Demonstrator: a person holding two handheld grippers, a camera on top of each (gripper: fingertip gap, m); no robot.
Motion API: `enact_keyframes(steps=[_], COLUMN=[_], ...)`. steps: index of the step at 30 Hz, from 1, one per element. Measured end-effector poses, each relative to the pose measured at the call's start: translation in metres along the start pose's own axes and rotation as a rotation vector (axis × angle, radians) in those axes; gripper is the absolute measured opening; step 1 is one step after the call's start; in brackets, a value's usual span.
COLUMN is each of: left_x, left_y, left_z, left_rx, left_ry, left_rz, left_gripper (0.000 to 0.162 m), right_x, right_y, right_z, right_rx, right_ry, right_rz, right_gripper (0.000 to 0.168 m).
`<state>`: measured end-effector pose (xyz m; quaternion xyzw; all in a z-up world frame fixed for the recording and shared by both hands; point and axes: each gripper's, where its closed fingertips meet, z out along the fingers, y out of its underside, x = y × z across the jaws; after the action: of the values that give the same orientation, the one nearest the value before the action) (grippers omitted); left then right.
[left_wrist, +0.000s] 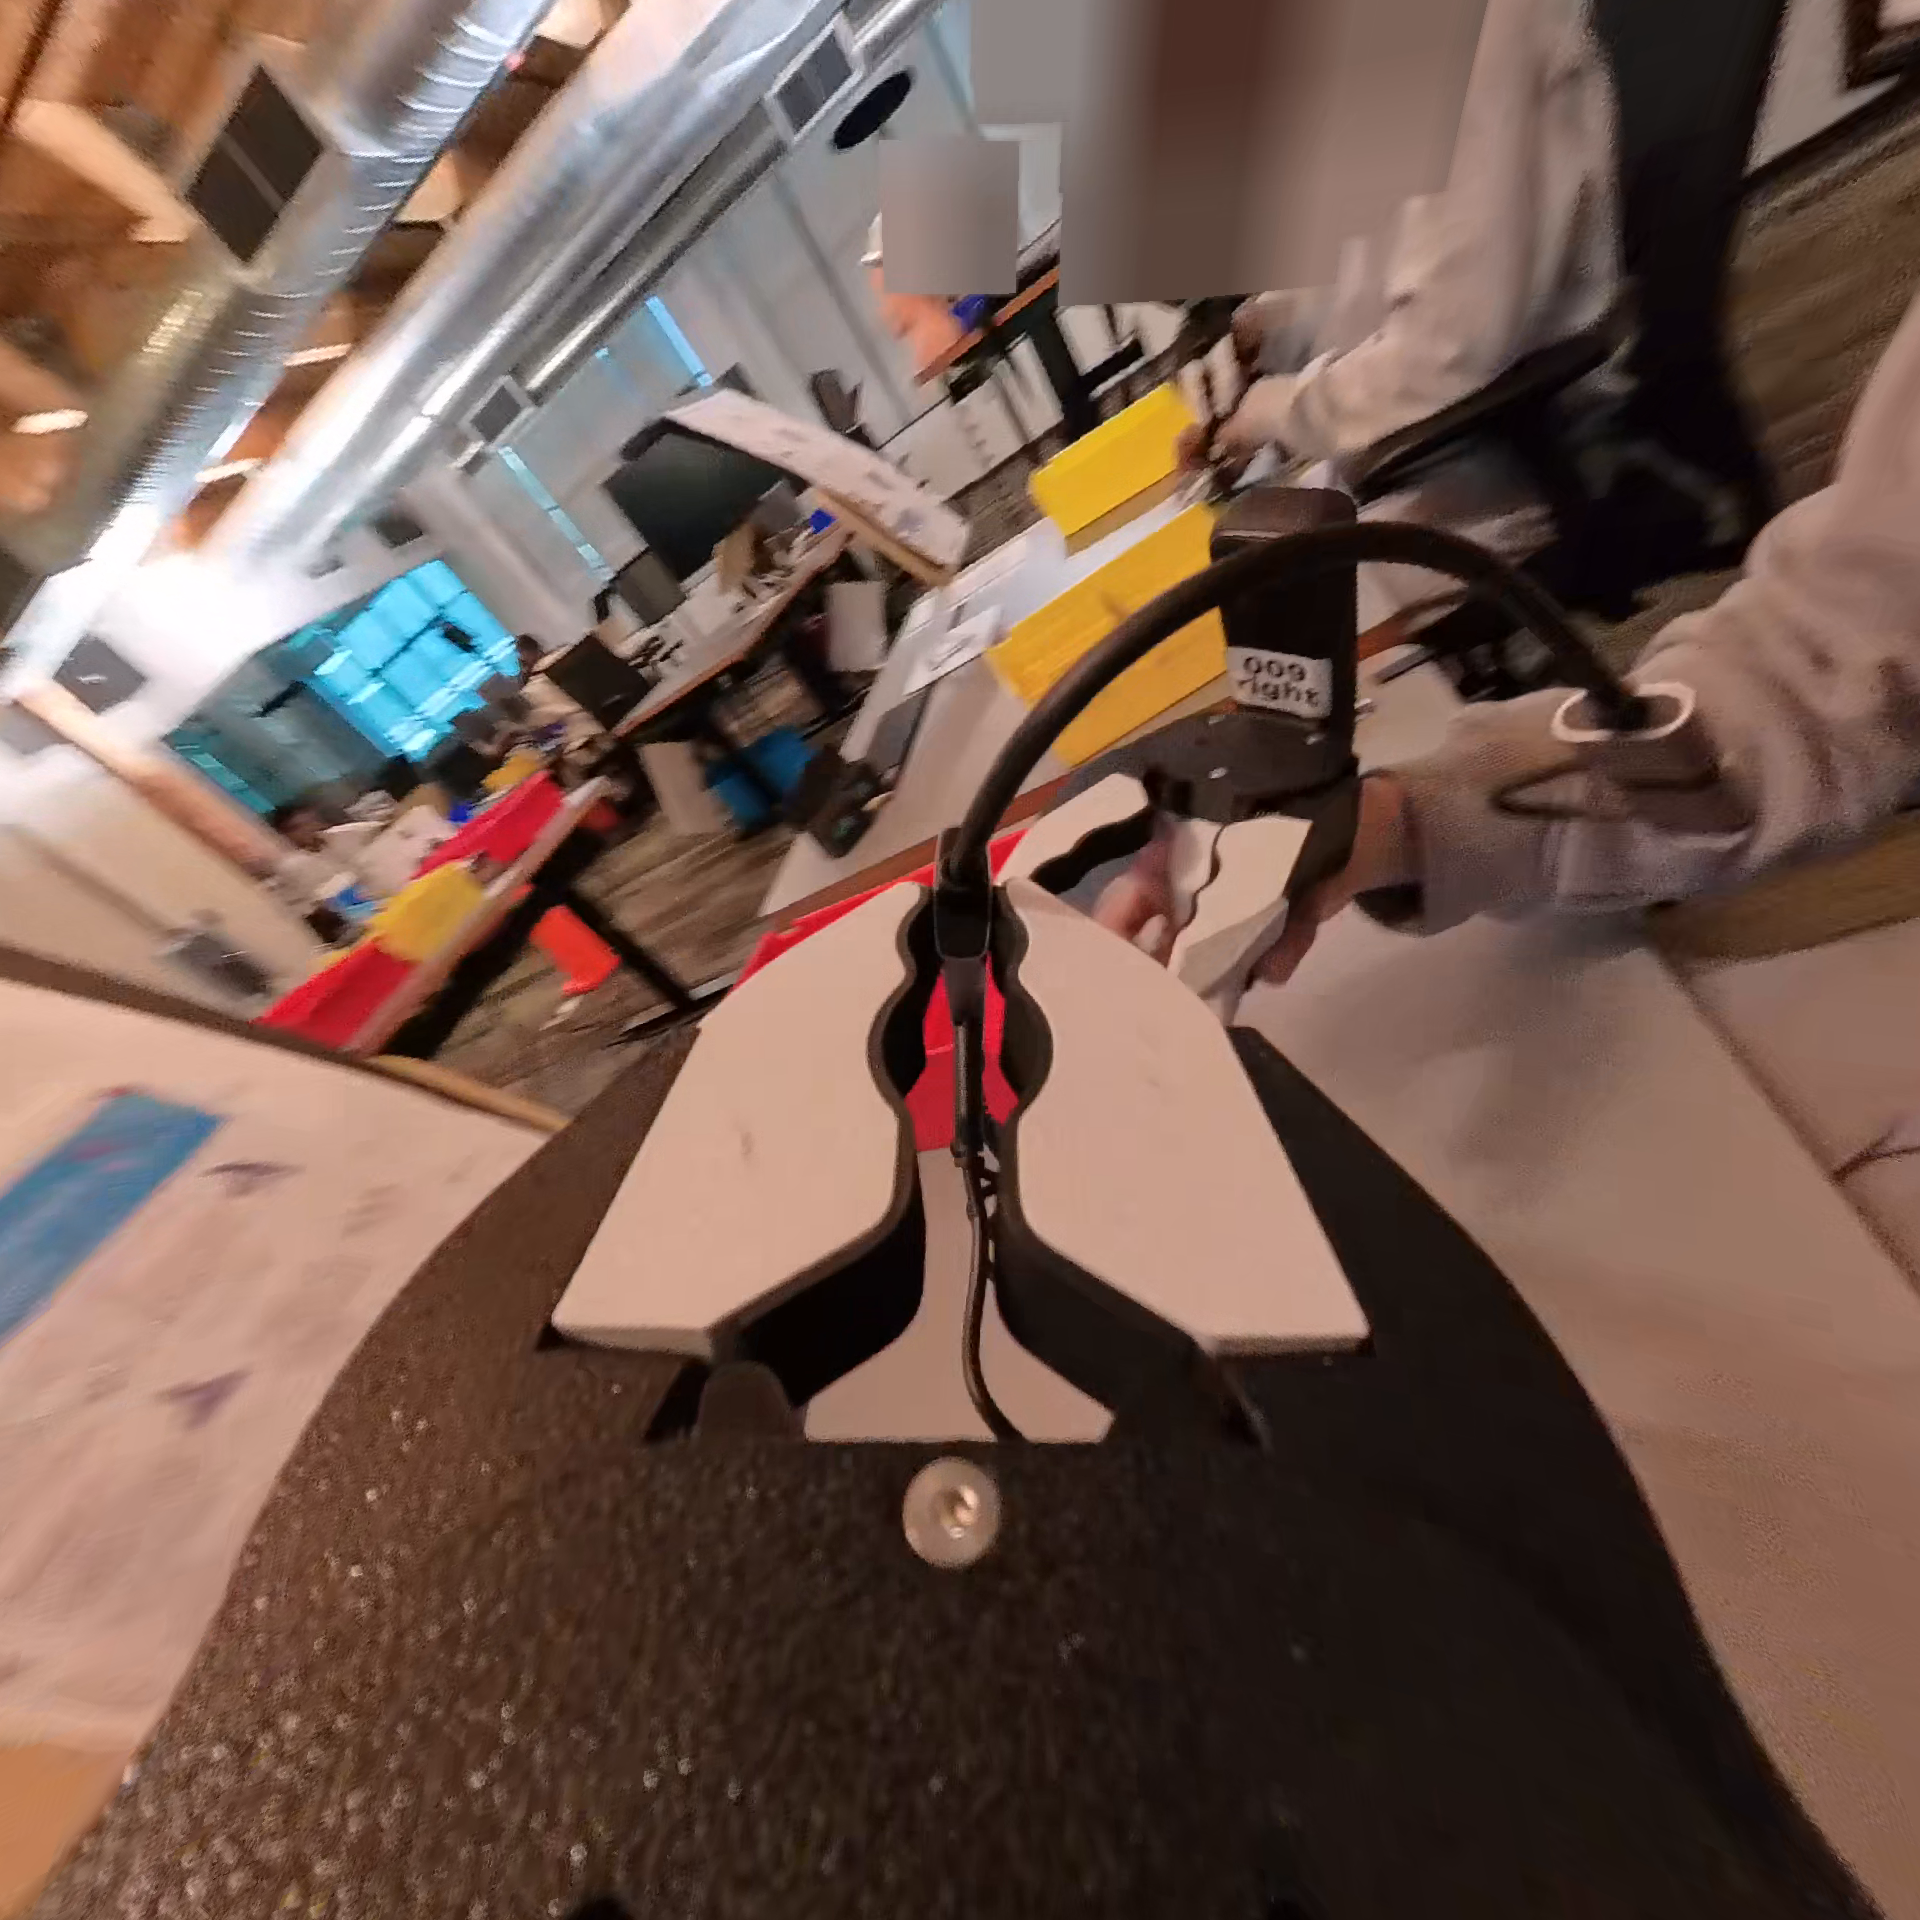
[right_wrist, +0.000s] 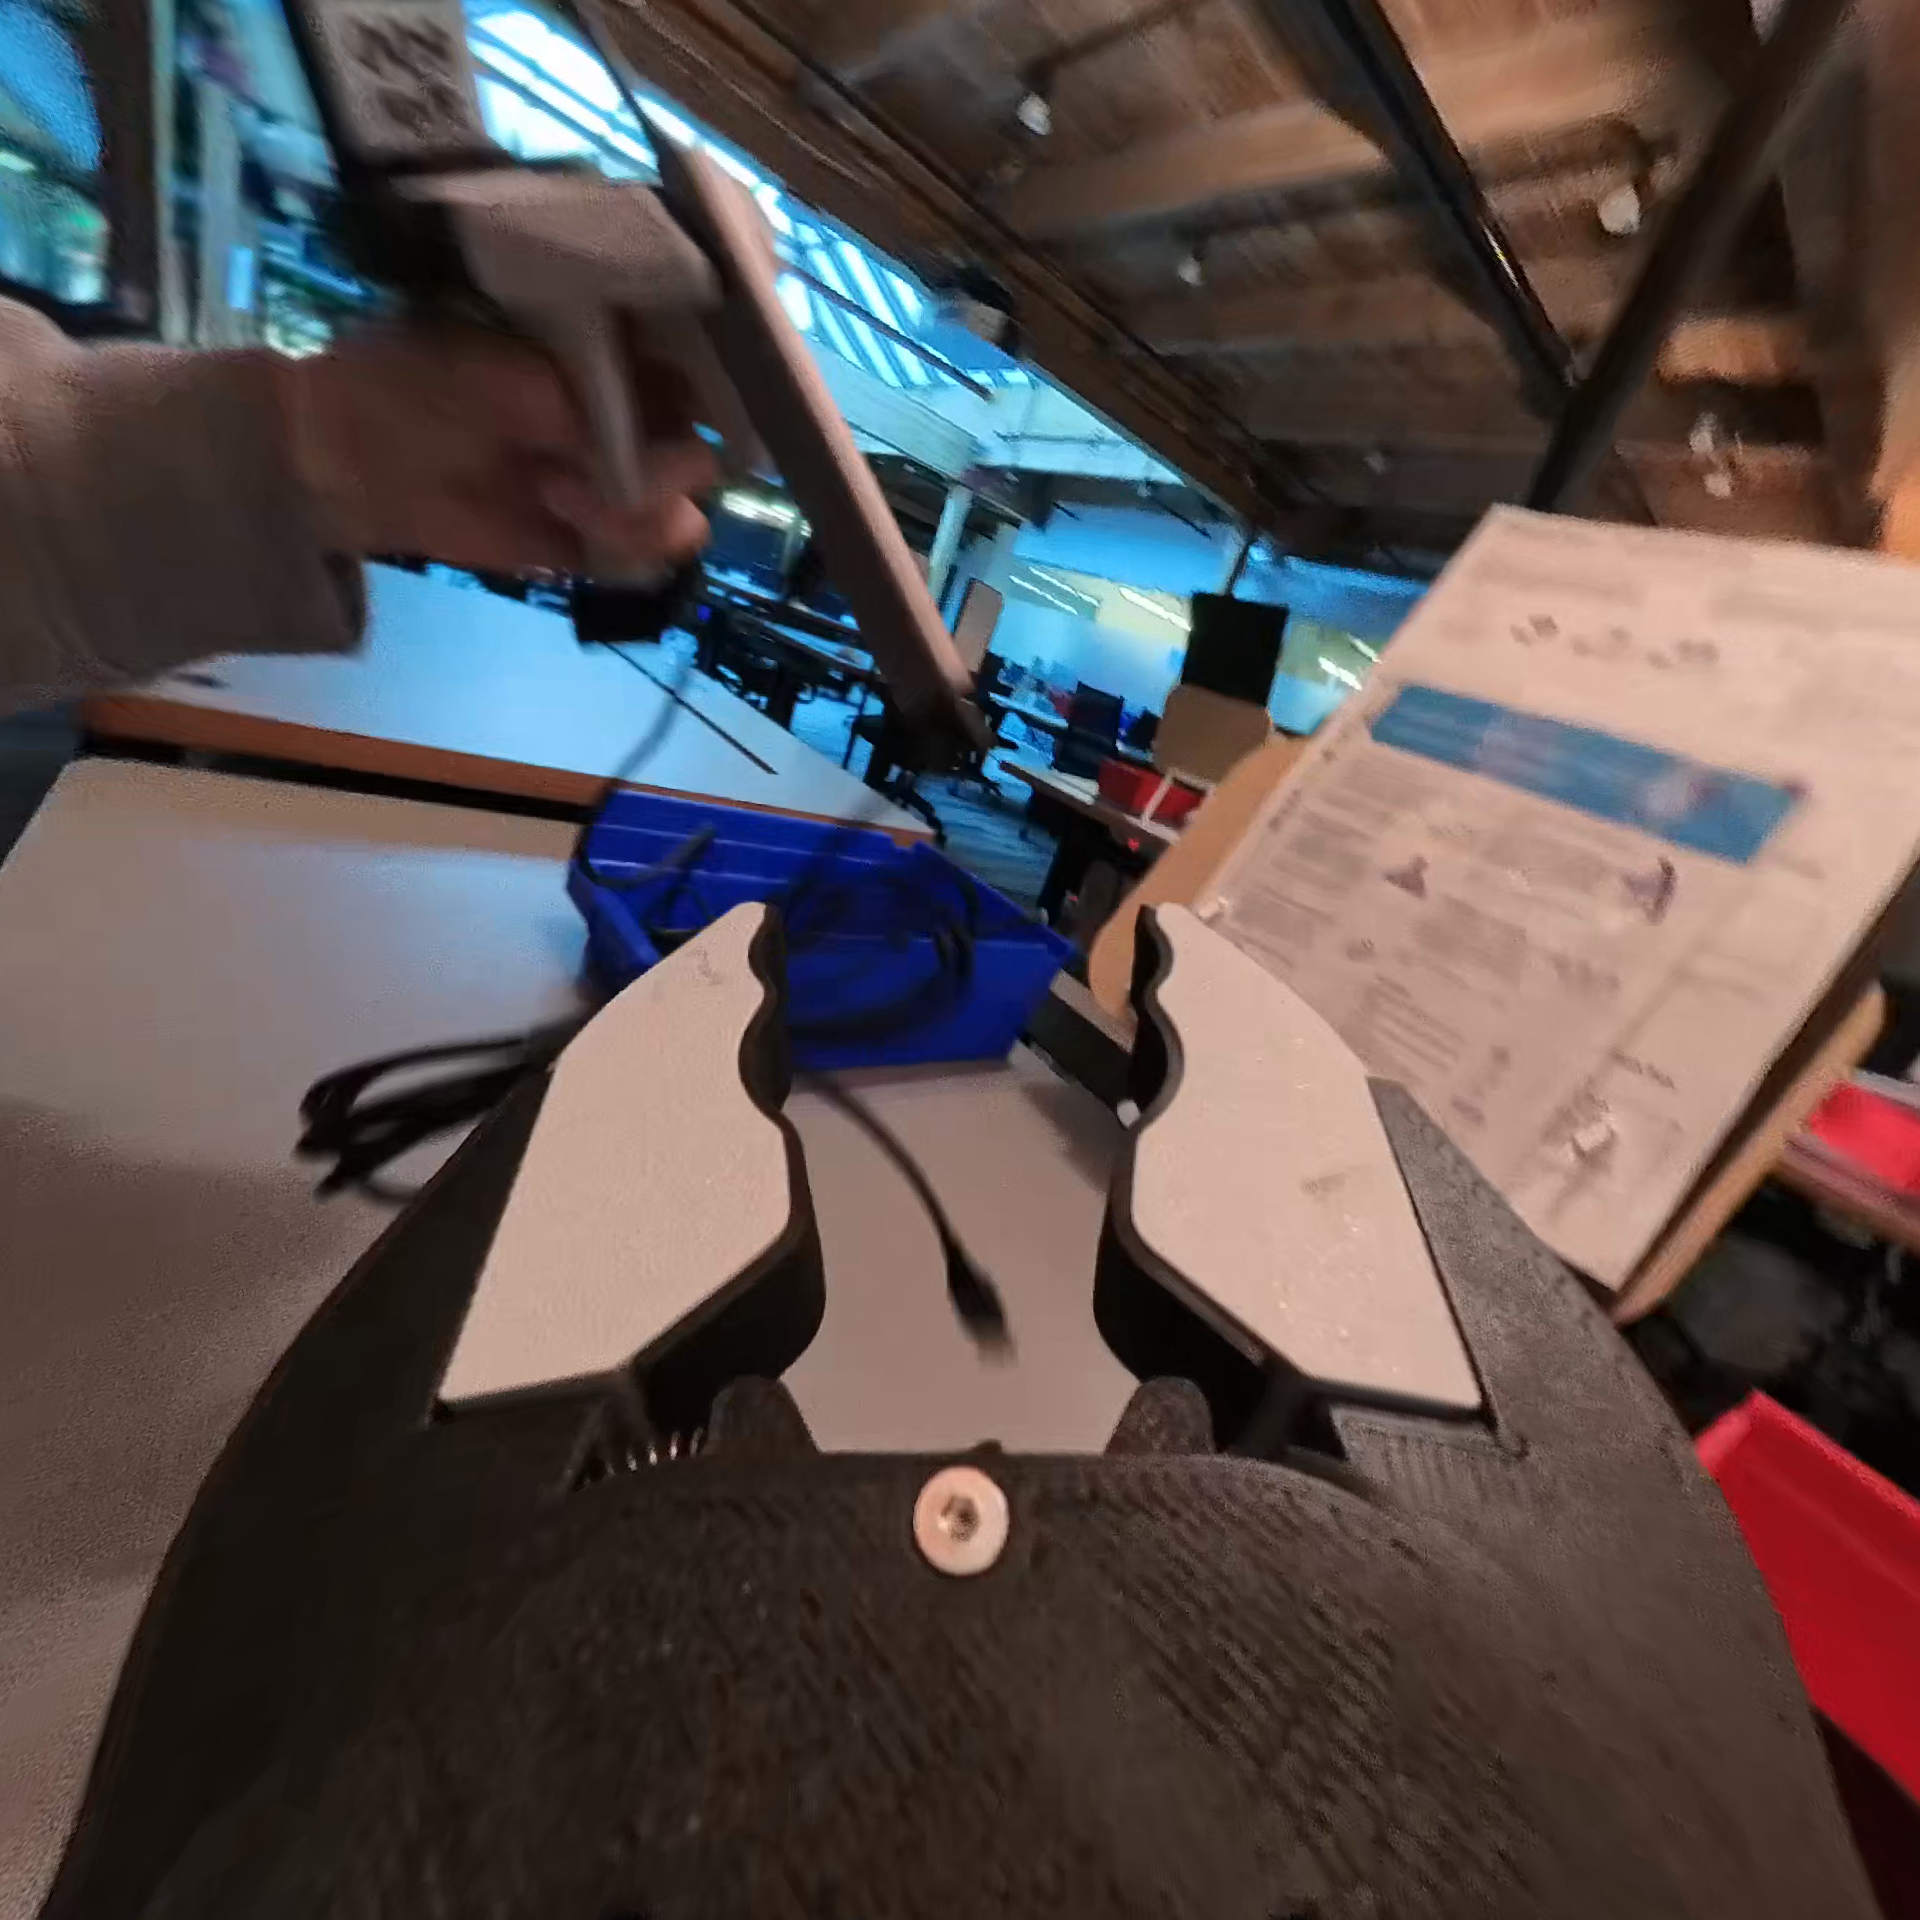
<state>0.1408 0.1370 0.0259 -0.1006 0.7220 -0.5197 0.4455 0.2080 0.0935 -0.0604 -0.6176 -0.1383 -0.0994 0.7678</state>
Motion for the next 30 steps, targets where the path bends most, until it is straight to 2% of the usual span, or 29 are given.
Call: enact_keyframes(steps=[2, 4, 5, 7, 10, 13, 15, 17, 19, 21, 22, 24, 26, 28, 30], left_x=[0.023, 0.039, 0.044, 0.050, 0.051, 0.040, 0.029, 0.010, -0.016, -0.042, -0.048, -0.039, -0.008, 0.033, 0.064], left_y=[0.011, 0.018, 0.021, 0.026, 0.029, 0.042, 0.057, 0.078, 0.105, 0.129, 0.132, 0.119, 0.095, 0.075, 0.077], left_z=[0.022, 0.038, 0.044, 0.051, 0.052, 0.051, 0.047, 0.036, 0.012, -0.025, -0.042, -0.054, -0.037, -0.005, 0.024], left_rx=[0.060, 0.102, 0.114, 0.133, 0.184, 0.184, 0.154, 0.085, -0.023, -0.130, -0.148, -0.090, 0.035, 0.150, 0.186], left_ry=[0.077, 0.134, 0.158, 0.192, 0.220, 0.167, 0.089, -0.041, -0.240, -0.506, -0.611, -0.691, -0.622, -0.487, -0.400], left_rz=[-0.063, -0.105, -0.117, -0.143, -0.198, -0.271, -0.321, -0.374, -0.452, -0.562, -0.635, -0.815, -1.010, -1.168, -1.314], left_gripper=[0.009, 0.009, 0.009, 0.009, 0.010, 0.017, 0.023, 0.036, 0.038, 0.037, 0.037, 0.035, 0.033, 0.031, 0.029], right_x=[-0.021, -0.023, -0.020, -0.016, -0.018, -0.005, 0.006, 0.020, 0.035, 0.048, 0.053, 0.057, 0.057, 0.052, 0.042], right_y=[0.003, 0.017, 0.022, 0.018, 0.016, 0.017, 0.017, 0.018, 0.014, 0.019, 0.024, 0.031, 0.036, 0.037, 0.038], right_z=[0.004, 0.005, 0.004, -0.003, -0.009, -0.012, -0.017, -0.024, -0.034, -0.040, -0.042, -0.045, -0.044, -0.039, -0.033], right_rx=[-0.024, -0.093, -0.118, -0.066, -0.035, -0.090, -0.142, -0.206, -0.273, -0.371, -0.414, -0.462, -0.495, -0.498, -0.489], right_ry=[-0.044, -0.011, 0.021, 0.064, 0.055, 0.180, 0.278, 0.377, 0.484, 0.551, 0.577, 0.623, 0.652, 0.655, 0.646], right_rz=[-0.091, -0.165, -0.194, -0.238, -0.306, -0.485, -0.599, -0.723, -0.879, -0.976, -1.009, -1.058, -1.059, -1.052, -1.060], right_gripper=[0.059, 0.056, 0.049, 0.017, 0.016, 0.014, 0.012, 0.010, 0.010, 0.009, 0.009, 0.009, 0.010, 0.010, 0.009])
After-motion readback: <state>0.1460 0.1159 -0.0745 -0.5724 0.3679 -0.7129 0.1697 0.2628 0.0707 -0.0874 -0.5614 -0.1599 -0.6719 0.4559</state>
